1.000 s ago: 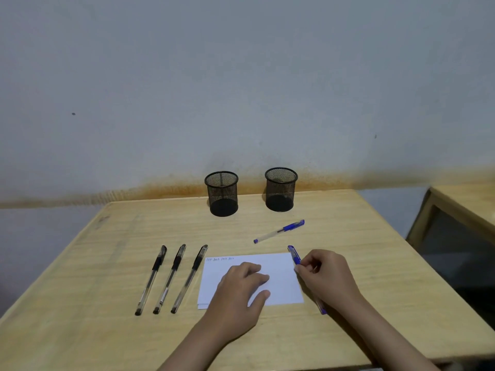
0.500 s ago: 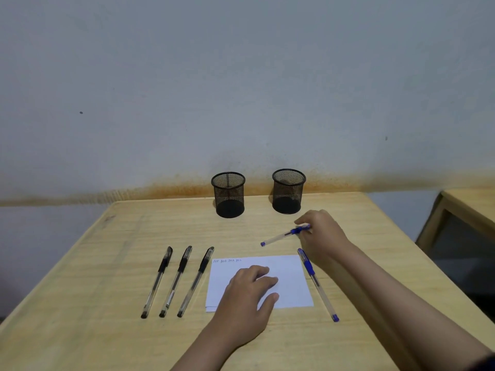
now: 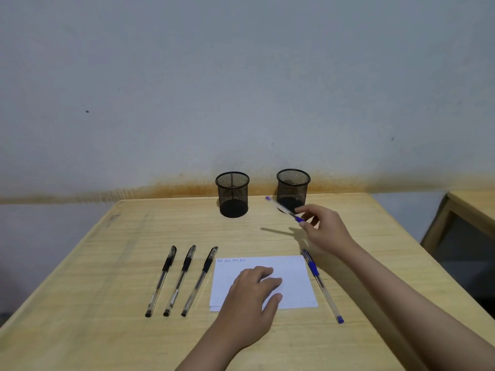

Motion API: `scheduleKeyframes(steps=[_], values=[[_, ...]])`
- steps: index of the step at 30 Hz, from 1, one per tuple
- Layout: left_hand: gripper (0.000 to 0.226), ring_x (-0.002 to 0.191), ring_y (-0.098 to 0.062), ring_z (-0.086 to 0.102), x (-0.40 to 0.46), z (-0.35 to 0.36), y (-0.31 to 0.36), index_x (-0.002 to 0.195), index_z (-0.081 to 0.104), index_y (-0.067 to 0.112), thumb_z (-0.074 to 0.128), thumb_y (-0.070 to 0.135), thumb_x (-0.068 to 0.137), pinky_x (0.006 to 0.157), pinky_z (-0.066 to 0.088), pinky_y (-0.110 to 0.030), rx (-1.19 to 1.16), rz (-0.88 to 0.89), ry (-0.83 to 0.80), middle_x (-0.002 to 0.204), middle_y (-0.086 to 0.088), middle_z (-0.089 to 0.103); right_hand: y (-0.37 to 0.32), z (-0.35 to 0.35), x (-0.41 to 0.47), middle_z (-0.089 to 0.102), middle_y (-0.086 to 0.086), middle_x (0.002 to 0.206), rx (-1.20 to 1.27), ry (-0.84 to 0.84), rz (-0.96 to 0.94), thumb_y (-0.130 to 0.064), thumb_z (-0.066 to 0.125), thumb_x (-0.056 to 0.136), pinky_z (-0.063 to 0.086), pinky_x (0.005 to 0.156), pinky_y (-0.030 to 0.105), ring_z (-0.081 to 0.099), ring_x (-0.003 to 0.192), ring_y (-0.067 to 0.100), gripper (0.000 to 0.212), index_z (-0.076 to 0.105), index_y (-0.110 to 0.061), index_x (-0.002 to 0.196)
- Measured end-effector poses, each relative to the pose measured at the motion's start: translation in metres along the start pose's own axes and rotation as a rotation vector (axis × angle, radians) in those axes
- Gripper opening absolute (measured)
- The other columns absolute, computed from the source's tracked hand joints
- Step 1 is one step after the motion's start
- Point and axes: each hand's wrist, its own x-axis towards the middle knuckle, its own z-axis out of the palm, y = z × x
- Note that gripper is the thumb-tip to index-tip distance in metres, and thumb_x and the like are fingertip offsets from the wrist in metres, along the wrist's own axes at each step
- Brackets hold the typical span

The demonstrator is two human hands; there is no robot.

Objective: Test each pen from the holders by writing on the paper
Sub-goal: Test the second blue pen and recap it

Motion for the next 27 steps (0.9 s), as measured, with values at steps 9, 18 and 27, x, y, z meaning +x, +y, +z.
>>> scheduleKeyframes(steps=[9,18,27], values=[[0.056,0.119,-0.001,0.037,-0.002,-0.007,0.012,0.143,0.026,0.031,0.040,0.049,0.091,0.111,0.028,-0.034,-0.001,-0.019,0.093,0.128,0.017,0.049,-0.045,-0.008,-0.059,0.071,0.011,0.074,0.695,-0.022,0.265,-0.016,0.070,0.083,0.054,0.062,0.029,0.067,0.066,0.018,0.007,0.069,-0.009,0.084],[0.033,0.099,0.008,0.056,0.000,-0.024,0.039,0.114,0.063,0.030,0.068,0.027,0.082,0.080,0.041,-0.004,-0.403,-0.095,0.395,0.098,0.025,0.063,-0.056,0.019,-0.089,0.059,0.000,0.050,0.690,-0.012,0.268,-0.022,0.066,0.087,0.051,0.054,0.026,0.056,0.049,0.014,0.024,0.067,-0.001,0.076],[0.014,0.081,-0.004,0.060,-0.004,-0.043,0.046,0.090,0.075,0.016,0.068,0.007,0.081,0.066,0.042,-0.007,-0.374,-0.052,0.484,0.075,0.008,0.065,-0.068,0.025,-0.076,0.046,0.004,0.048,0.858,-0.102,0.388,-0.019,0.061,0.091,0.039,0.045,0.029,0.039,0.040,0.014,0.029,0.062,0.003,0.072]])
